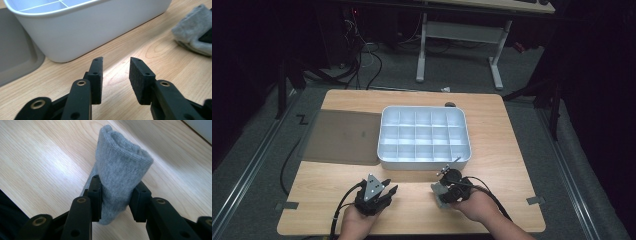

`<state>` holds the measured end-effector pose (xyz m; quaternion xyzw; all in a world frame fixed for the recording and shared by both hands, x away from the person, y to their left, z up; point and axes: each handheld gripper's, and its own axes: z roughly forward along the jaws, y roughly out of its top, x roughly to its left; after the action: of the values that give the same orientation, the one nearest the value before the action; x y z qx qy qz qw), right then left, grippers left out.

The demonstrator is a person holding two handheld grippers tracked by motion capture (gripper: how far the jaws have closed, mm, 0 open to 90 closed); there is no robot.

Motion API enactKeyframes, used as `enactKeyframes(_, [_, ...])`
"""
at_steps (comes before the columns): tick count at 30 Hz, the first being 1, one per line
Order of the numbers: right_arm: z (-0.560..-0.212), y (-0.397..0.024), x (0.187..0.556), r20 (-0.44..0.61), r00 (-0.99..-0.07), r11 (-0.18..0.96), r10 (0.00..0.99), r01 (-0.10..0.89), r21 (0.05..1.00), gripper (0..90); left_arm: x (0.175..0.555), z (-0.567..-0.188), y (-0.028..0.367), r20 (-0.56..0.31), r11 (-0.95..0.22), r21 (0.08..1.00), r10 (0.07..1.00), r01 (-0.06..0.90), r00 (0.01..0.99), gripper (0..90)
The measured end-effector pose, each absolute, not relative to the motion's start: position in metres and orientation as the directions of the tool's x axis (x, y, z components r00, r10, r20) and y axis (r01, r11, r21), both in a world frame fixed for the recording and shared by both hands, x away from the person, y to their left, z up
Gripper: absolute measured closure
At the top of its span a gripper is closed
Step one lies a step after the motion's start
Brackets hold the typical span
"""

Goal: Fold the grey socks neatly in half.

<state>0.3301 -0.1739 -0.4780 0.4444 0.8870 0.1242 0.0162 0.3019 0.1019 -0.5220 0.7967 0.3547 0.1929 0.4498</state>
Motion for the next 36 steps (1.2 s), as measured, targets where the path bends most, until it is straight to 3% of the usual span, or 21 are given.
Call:
enactKeyframes(2, [-0.477,-0.177,0.33,0.067,-0.602,0.575,0.796,0.785,0.23,67.8,0.302,-0.522,0.102,-0.011,-0.342,0.855,0.74,0.39,0.673,63.6])
enactKeyframes(3, [-0.478,-0.183,0.333,0.033,-0.655,0.627,0.755,0.736,0.255,67.9,0.302,-0.523,0.103,-0.009,-0.342,0.856,0.74,0.388,0.672,63.1])
enactKeyframes(6, [-0.475,-0.184,0.329,0.041,-0.597,0.574,0.801,0.786,0.231,68.1,0.303,-0.523,0.104,-0.009,-0.343,0.855,0.741,0.39,0.671,62.4])
enactKeyframes(18, [-0.473,-0.215,0.329,-0.055,-0.579,0.572,0.813,0.778,0.258,68.4,0.304,-0.525,0.108,-0.012,-0.331,0.86,0.748,0.389,0.664,60.0])
enactKeyframes(36, [-0.471,-0.242,0.322,-0.091,-0.563,0.564,0.821,0.778,0.278,69.3,0.307,-0.527,0.112,-0.037,-0.319,0.853,0.751,0.412,0.659,57.3])
